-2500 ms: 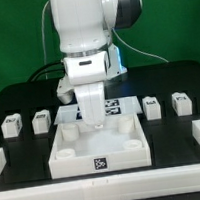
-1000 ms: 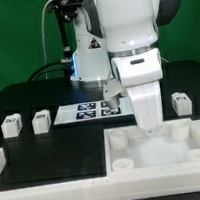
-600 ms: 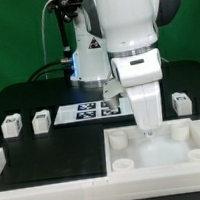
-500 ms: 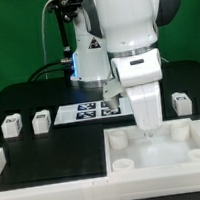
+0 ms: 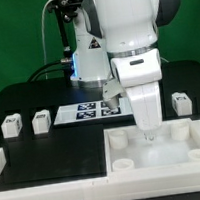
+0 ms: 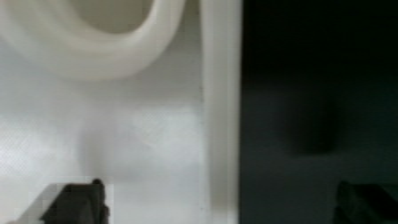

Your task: Assemble one leg

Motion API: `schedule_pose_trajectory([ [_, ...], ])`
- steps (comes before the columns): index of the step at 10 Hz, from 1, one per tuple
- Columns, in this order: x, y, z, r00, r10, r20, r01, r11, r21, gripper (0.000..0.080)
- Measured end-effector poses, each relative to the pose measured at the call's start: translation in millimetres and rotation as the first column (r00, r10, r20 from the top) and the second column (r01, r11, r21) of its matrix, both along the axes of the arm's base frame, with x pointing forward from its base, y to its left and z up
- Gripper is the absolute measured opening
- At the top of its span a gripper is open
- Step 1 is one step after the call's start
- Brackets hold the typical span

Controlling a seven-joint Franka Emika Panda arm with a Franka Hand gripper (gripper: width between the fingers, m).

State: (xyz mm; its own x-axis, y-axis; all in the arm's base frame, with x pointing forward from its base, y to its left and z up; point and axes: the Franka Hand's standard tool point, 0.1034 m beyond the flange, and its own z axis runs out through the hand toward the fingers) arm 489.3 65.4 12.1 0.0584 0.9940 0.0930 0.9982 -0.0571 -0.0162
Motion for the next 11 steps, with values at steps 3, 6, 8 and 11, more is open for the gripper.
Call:
schedule_pose_trajectory([
  [3, 0.0, -0.5, -0.1, 1.000, -0.001, 0.000, 0.001, 1.000, 0.000, 0.0649],
  [6, -9.9, 8.6, 33.4, 0.984, -0.178, 0.020, 0.178, 0.984, -0.016, 0.0649],
  [8, -33.9, 36.0, 50.8, 0.923, -0.384, 0.016, 0.384, 0.923, -0.024, 0.0649],
  [11, -41.1, 69.6, 70.8, 0.760, -0.649, 0.012, 0.649, 0.760, -0.012, 0.0649],
])
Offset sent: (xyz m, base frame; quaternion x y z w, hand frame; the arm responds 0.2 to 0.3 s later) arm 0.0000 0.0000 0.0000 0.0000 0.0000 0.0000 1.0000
